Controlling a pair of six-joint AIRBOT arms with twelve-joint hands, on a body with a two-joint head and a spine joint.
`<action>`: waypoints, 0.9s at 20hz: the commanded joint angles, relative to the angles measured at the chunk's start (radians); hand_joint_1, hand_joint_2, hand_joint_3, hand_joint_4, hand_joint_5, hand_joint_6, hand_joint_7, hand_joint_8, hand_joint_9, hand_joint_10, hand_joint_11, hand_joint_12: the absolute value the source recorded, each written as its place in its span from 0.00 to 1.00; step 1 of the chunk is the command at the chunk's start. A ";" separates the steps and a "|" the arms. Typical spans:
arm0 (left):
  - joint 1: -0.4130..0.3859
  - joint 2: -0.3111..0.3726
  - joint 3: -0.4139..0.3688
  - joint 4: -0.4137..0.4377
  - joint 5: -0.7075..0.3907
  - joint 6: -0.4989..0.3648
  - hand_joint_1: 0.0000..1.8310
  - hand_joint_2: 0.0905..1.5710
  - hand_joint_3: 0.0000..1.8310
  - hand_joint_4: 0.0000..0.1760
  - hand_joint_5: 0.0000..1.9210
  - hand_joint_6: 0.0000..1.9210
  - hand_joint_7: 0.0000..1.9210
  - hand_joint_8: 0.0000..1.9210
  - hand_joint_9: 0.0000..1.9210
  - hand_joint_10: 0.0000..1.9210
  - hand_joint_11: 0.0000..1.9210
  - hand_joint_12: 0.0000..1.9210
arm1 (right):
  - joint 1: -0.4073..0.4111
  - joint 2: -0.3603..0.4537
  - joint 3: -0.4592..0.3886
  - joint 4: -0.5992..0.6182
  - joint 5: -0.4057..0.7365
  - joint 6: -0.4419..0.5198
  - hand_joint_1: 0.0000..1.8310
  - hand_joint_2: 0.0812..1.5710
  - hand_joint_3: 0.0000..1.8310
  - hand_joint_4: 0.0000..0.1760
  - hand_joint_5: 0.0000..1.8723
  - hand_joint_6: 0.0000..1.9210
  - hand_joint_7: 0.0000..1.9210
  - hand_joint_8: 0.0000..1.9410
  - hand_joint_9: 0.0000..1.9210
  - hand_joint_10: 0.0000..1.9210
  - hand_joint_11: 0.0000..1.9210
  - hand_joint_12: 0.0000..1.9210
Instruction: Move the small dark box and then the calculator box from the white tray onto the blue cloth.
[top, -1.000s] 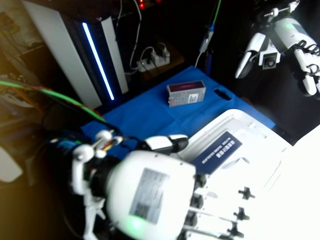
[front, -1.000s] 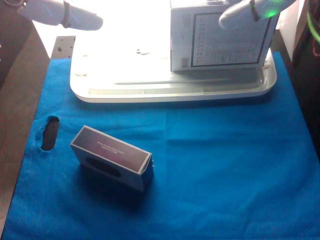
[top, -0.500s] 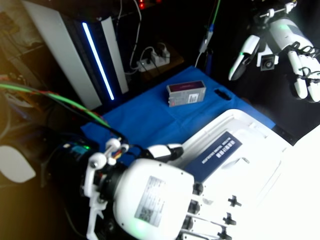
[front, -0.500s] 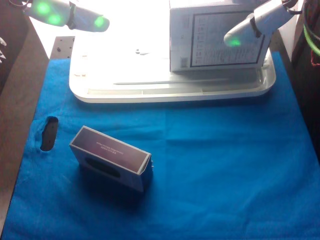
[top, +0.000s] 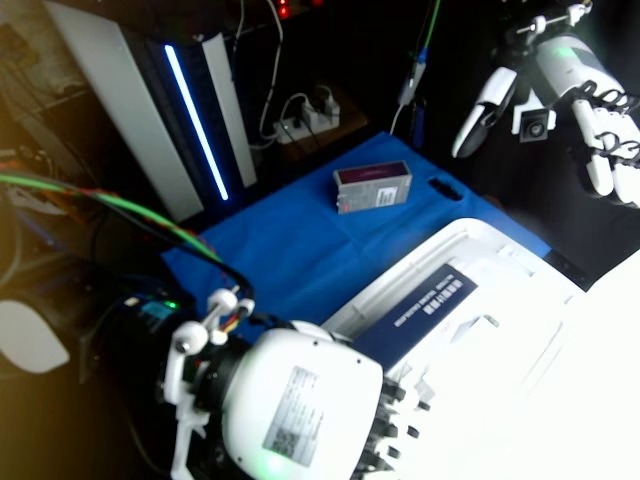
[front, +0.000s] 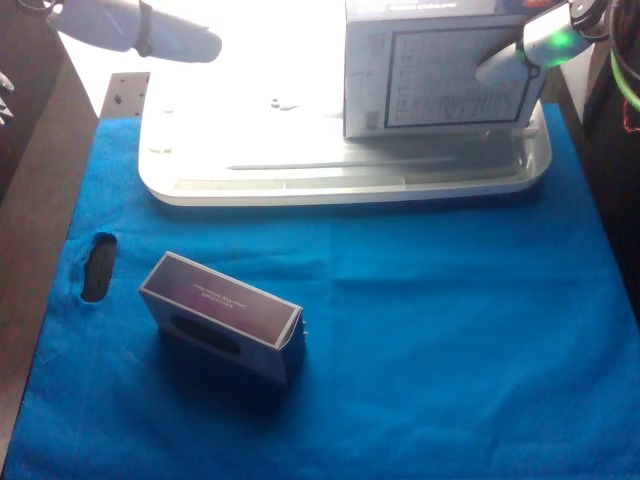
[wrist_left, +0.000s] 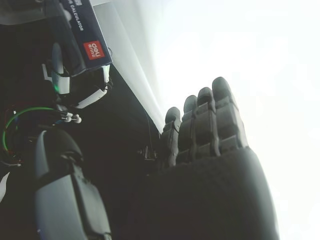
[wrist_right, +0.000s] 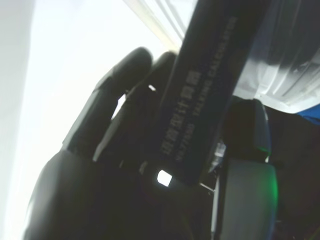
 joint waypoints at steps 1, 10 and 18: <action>0.000 -0.003 -0.002 -0.044 -0.090 -0.005 0.28 0.49 0.00 0.48 0.03 0.00 0.06 0.00 0.05 0.00 0.00 0.20 | 0.010 0.000 -0.005 0.008 0.080 0.005 0.70 0.66 0.00 0.00 0.55 0.36 0.62 0.42 0.60 0.44 0.51 0.80; 0.082 -0.038 0.032 -0.111 -0.100 -0.004 0.27 0.48 0.00 0.75 0.02 0.00 0.05 0.00 0.04 0.00 0.00 0.15 | 0.065 0.104 -0.102 -0.080 0.172 0.115 0.62 0.73 0.00 0.00 0.47 0.59 0.74 0.04 0.56 0.68 0.50 0.87; 0.132 -0.068 0.074 -0.138 -0.091 -0.004 0.31 0.49 0.00 0.77 0.00 0.00 0.07 0.00 0.06 0.00 0.00 0.17 | 0.069 0.195 -0.218 -0.144 0.213 0.115 0.61 0.75 0.00 0.00 0.44 0.63 0.57 0.37 0.54 0.76 0.50 0.88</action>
